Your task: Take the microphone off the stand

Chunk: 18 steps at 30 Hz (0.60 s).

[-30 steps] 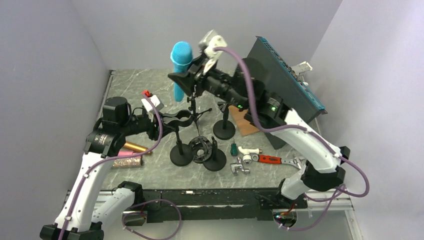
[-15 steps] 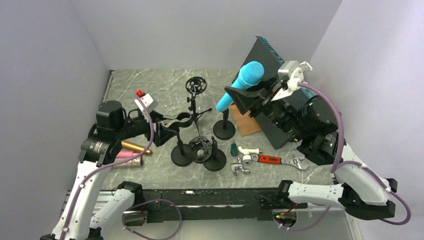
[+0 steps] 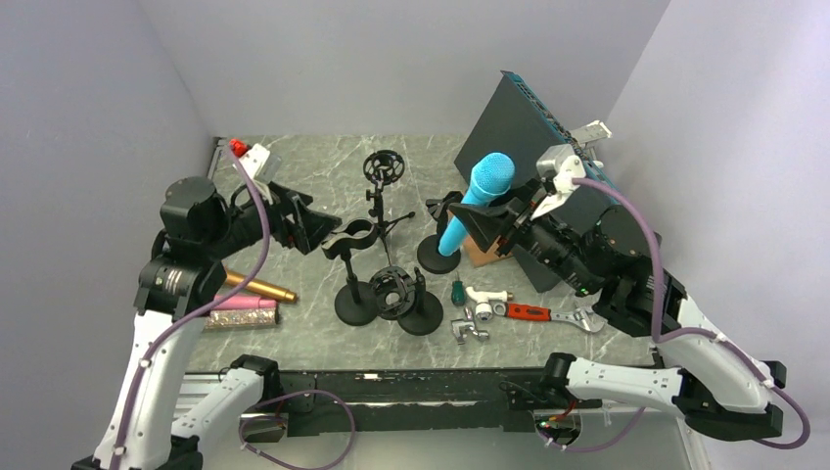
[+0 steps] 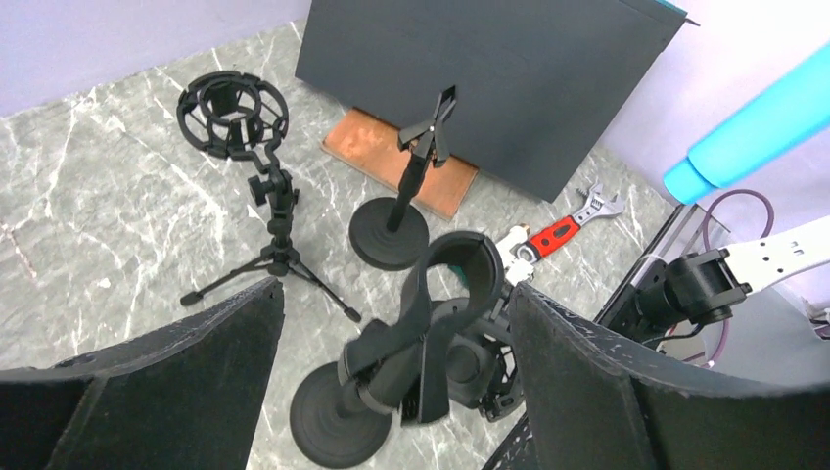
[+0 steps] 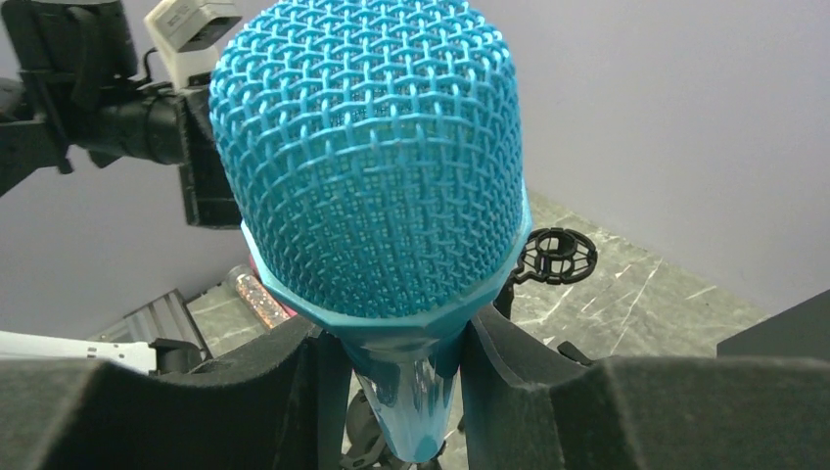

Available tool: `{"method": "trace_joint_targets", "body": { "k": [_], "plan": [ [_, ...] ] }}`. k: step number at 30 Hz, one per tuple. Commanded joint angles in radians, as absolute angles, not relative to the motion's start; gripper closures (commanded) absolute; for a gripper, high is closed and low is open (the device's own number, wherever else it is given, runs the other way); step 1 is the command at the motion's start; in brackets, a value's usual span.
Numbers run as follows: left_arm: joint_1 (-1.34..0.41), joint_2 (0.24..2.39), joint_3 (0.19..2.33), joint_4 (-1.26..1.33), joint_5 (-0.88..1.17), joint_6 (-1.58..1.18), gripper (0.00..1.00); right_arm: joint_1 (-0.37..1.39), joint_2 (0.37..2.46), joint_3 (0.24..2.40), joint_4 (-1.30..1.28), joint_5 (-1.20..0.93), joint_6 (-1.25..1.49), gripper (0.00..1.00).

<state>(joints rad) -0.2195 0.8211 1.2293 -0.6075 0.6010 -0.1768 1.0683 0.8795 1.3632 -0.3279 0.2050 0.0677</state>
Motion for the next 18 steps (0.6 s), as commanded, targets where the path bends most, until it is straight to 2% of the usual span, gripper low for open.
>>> {"method": "trace_joint_targets", "body": {
  "k": [1, 10, 18],
  "plan": [
    [-0.219, 0.892, 1.280, -0.517, 0.662, -0.214, 0.14, 1.069, 0.839, 1.366, -0.339, 0.228, 0.098, 1.00],
    [-0.221, 0.978, 1.264, -0.461, 0.765, -0.173, 0.26, 1.068, 0.806, 1.351, -0.385, 0.266, 0.093, 1.00],
    [-0.240, 0.974, 1.139, -0.468, 0.765, -0.127, 0.37, 1.069, 0.787, 1.329, -0.396, 0.277, 0.102, 1.00]
  ]
}}
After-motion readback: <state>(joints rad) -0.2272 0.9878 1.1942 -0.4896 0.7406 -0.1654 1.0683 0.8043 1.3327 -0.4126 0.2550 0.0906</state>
